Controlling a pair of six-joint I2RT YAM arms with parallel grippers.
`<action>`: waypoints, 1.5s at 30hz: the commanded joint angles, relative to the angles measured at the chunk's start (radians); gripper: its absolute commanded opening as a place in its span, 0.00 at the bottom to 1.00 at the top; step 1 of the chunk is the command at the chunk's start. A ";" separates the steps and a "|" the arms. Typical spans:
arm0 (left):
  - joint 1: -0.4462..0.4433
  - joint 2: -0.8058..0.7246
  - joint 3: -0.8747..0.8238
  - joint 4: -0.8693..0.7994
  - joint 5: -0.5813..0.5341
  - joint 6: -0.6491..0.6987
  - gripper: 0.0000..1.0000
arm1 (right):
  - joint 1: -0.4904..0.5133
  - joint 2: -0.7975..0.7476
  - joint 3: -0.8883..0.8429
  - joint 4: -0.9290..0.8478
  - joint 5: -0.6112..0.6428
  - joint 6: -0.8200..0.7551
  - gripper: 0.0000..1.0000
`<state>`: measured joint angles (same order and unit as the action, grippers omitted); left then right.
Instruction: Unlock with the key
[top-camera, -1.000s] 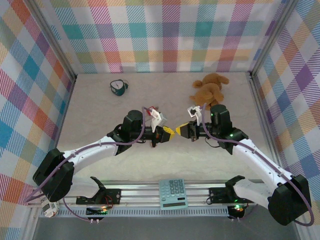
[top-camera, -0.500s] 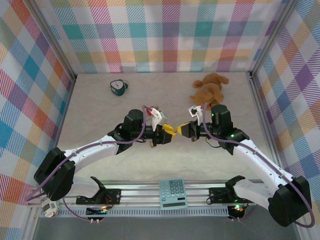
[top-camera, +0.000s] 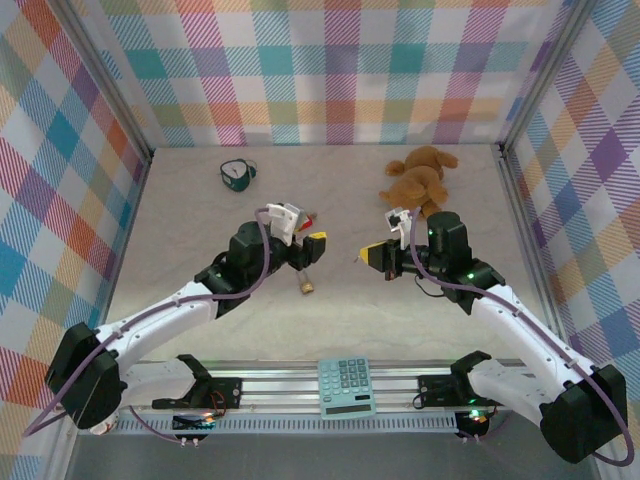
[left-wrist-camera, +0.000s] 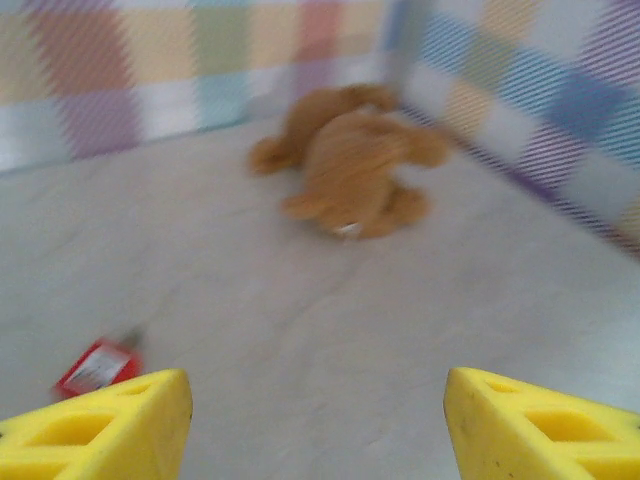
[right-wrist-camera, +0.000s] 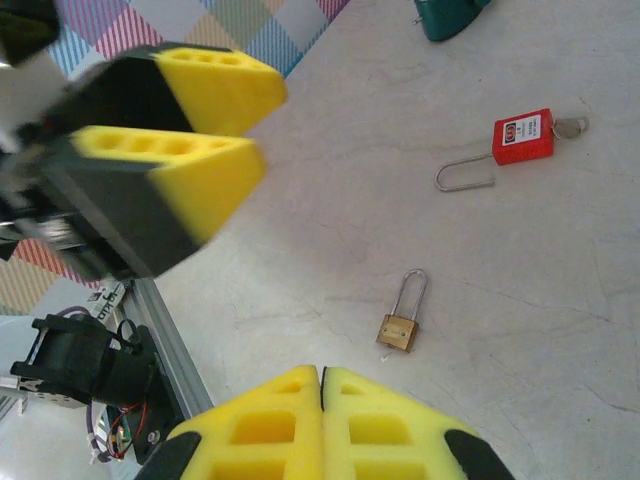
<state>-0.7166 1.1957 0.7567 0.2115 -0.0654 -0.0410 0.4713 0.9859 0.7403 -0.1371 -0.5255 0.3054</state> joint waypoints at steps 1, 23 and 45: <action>0.008 0.121 0.090 -0.233 -0.284 -0.040 0.69 | 0.003 -0.019 -0.013 0.001 0.005 0.014 0.01; 0.008 0.664 0.354 -0.582 -0.492 -0.071 0.68 | 0.009 -0.023 -0.032 -0.005 -0.016 0.031 0.01; -0.040 0.500 0.200 -0.692 -0.408 -0.237 0.57 | 0.012 -0.050 -0.044 -0.008 -0.007 0.025 0.01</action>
<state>-0.7368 1.6997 0.9703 -0.4450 -0.4988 -0.2398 0.4770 0.9619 0.7109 -0.1394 -0.5232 0.3290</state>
